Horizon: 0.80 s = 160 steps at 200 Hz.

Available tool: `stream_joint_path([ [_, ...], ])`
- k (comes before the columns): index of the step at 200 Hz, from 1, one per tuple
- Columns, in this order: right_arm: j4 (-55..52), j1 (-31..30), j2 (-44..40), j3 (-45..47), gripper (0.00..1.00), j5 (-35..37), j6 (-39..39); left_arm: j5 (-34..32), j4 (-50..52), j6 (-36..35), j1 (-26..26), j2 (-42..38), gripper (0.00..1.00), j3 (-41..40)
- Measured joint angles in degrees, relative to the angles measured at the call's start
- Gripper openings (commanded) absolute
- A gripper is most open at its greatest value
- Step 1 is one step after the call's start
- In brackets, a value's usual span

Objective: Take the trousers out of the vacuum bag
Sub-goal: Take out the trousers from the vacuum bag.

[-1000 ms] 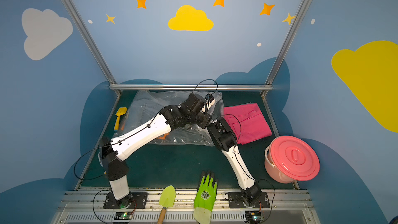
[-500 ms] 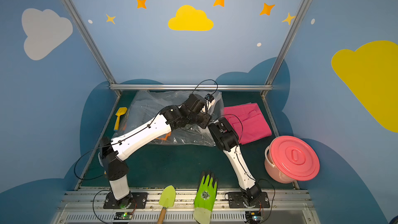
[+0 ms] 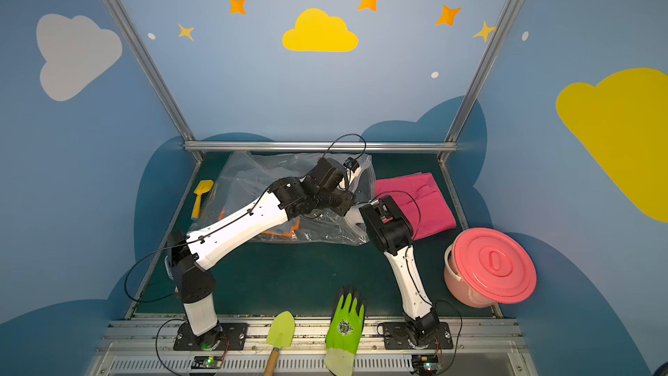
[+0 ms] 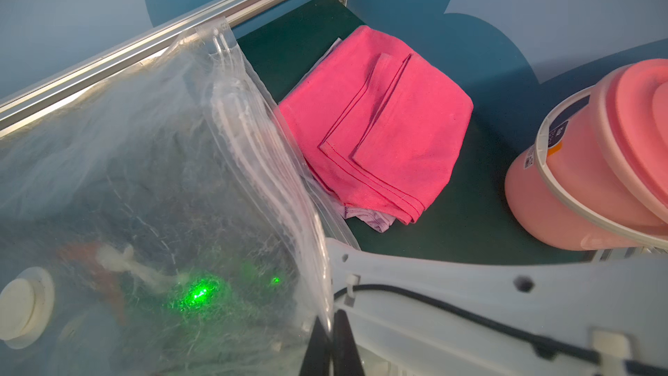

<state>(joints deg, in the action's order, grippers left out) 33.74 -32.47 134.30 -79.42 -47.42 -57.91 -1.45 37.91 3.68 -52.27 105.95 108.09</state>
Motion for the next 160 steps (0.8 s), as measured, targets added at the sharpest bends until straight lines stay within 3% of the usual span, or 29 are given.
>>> stream_joint_path([
  [160, 1.3, 6.8, -9.9, 13.0, 0.00, -0.7, 2.3, -2.0, 0.0, 0.0, 0.0, 0.0, 0.05, 0.0],
])
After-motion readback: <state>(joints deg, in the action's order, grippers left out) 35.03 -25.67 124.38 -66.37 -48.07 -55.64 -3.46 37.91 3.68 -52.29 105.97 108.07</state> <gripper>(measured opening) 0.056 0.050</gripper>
